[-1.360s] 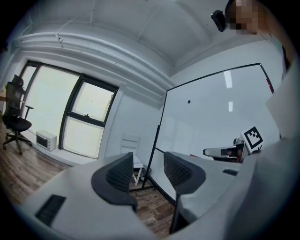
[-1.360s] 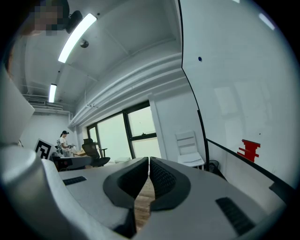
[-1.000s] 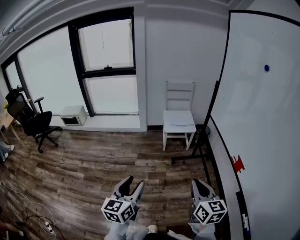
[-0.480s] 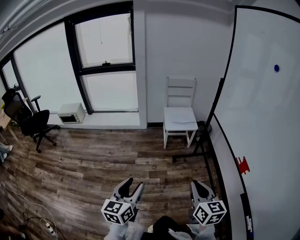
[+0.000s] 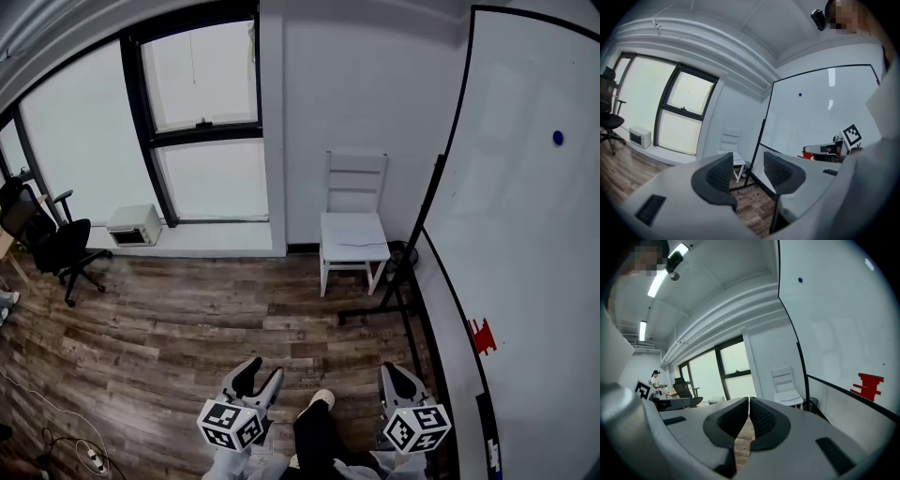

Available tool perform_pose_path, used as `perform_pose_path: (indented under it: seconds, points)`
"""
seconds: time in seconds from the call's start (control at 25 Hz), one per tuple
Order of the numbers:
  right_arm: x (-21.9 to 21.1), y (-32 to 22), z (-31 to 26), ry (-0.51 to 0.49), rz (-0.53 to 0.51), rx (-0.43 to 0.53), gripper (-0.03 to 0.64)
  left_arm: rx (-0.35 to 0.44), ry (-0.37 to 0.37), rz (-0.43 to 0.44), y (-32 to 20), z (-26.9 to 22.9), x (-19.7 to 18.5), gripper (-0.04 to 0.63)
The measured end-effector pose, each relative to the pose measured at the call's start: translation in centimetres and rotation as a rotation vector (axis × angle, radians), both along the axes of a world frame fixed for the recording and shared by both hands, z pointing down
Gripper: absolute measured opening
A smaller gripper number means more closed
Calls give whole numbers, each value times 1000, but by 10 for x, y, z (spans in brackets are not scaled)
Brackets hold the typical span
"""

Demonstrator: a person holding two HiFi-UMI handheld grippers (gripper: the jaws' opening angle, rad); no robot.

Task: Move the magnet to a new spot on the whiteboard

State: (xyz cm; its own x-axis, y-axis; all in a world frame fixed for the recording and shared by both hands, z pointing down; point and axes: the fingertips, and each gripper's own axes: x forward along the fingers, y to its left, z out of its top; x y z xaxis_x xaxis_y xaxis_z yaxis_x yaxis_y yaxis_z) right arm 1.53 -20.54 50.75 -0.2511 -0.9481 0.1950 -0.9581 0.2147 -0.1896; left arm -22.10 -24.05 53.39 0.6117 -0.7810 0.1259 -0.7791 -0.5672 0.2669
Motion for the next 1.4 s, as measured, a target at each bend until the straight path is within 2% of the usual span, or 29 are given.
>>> perform_pose_path:
  seconds: [0.12, 0.36, 0.56, 0.72, 1.0, 1.24, 1.4]
  points:
    - [19, -17, -6, 27, 36, 29, 32, 18, -11, 27, -20, -5, 16, 199]
    - [62, -75, -23, -7, 101, 66, 32, 38, -26, 91, -92, -18, 59, 199]
    - [127, -120, -39, -8, 214, 89, 32, 82, -22, 196, -161, -39, 125, 199]
    - [160, -145, -53, 15, 275, 98, 32, 80, -12, 273, -205, -47, 172, 199]
    - [219, -159, -60, 28, 409, 104, 32, 85, -9, 419, -250, -51, 251, 199]
    - [250, -160, -66, 35, 525, 127, 32, 95, -1, 517, -279, -52, 294, 199]
    - [266, -155, -62, 46, 593, 126, 32, 74, 10, 575, -291, -38, 321, 199]
